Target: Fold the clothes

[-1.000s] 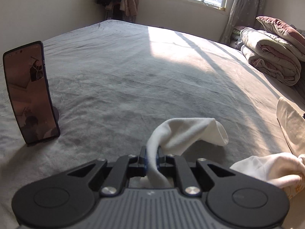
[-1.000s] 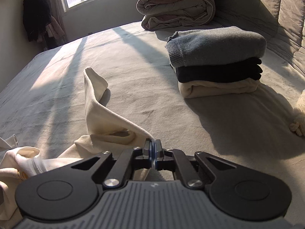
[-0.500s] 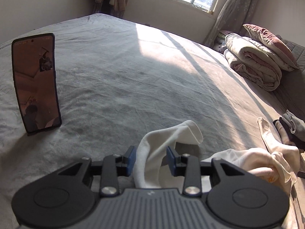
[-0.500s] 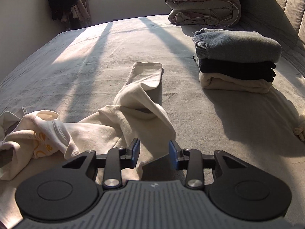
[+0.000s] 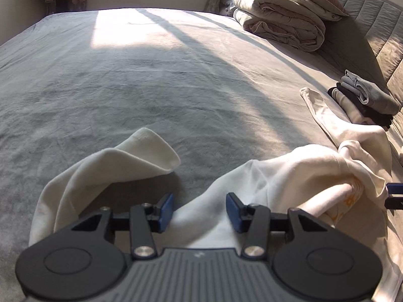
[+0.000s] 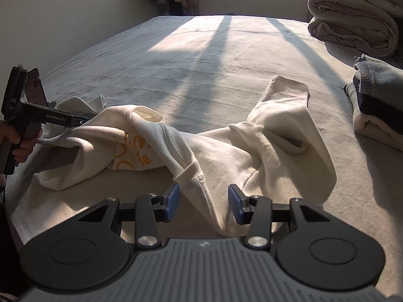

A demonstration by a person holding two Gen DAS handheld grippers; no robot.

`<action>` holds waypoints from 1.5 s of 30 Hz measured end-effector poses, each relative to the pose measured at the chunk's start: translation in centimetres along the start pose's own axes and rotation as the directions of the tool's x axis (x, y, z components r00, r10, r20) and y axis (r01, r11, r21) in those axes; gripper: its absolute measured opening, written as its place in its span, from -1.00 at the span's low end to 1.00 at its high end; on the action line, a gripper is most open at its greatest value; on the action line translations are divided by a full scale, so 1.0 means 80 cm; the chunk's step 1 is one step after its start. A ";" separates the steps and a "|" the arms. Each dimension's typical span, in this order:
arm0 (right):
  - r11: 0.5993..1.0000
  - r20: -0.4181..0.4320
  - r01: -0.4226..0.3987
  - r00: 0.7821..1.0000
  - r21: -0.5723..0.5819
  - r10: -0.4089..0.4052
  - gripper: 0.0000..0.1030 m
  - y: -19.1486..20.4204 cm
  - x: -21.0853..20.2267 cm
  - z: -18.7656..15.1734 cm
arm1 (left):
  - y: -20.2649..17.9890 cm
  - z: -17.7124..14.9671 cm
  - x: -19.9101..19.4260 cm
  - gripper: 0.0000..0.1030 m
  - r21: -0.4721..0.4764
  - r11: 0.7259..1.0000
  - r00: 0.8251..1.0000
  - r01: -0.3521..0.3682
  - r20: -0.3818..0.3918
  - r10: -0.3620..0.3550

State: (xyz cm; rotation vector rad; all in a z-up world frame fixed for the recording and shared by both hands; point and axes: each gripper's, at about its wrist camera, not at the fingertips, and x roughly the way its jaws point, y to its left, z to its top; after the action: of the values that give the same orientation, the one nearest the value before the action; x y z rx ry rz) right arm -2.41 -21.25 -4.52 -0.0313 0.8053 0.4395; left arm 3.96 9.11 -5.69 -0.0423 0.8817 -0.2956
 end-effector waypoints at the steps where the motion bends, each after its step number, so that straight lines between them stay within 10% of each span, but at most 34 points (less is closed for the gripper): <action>1: 1.000 -0.014 -0.008 1.000 0.001 0.008 -0.08 0.001 0.004 -0.001 | -0.004 0.000 0.003 -0.07 0.003 1.000 1.000 -0.012 -0.004 0.012; 6: 1.000 -0.082 -0.001 0.997 -0.019 0.000 -0.16 0.006 0.023 -0.003 | -0.018 0.004 0.007 -0.31 0.040 0.999 0.999 -0.018 -0.028 0.019; 9: 0.999 -0.091 0.040 0.995 -0.001 -0.040 -0.64 0.004 0.030 0.002 | -0.021 0.004 0.006 -0.87 0.030 1.000 1.000 -0.009 -0.030 0.010; 14: 0.993 0.036 0.117 0.992 -0.006 -0.117 -0.86 0.010 0.014 0.029 | -0.029 0.004 -0.012 -0.93 0.020 0.995 0.992 -0.097 0.086 0.095; 20: 0.982 0.129 0.190 0.974 -0.002 -0.188 -0.88 0.006 0.015 0.077 | -0.030 0.024 -0.035 -0.93 0.057 0.967 0.938 -0.250 0.262 0.227; 30: 0.966 0.142 0.257 0.958 -0.023 -0.251 -0.91 -0.014 0.106 0.174 | -0.004 0.096 -0.004 -0.93 0.117 0.897 0.865 -0.426 0.342 0.367; 40: 0.949 0.126 0.310 0.945 -0.057 -0.301 -0.91 -0.020 0.200 0.240 | 0.038 0.138 0.069 -0.93 0.115 0.879 0.866 -0.463 0.270 0.421; 45: 0.949 0.059 0.307 0.951 -0.069 -0.304 -0.91 -0.033 0.254 0.243 | 0.063 0.141 0.105 -0.90 0.090 0.916 0.914 -0.391 0.153 0.376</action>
State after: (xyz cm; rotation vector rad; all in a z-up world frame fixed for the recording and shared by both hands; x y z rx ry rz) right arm 24.44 -12.46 -5.59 -0.2143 0.7209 0.1762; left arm 18.85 10.66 -5.63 0.2193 0.7199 0.0255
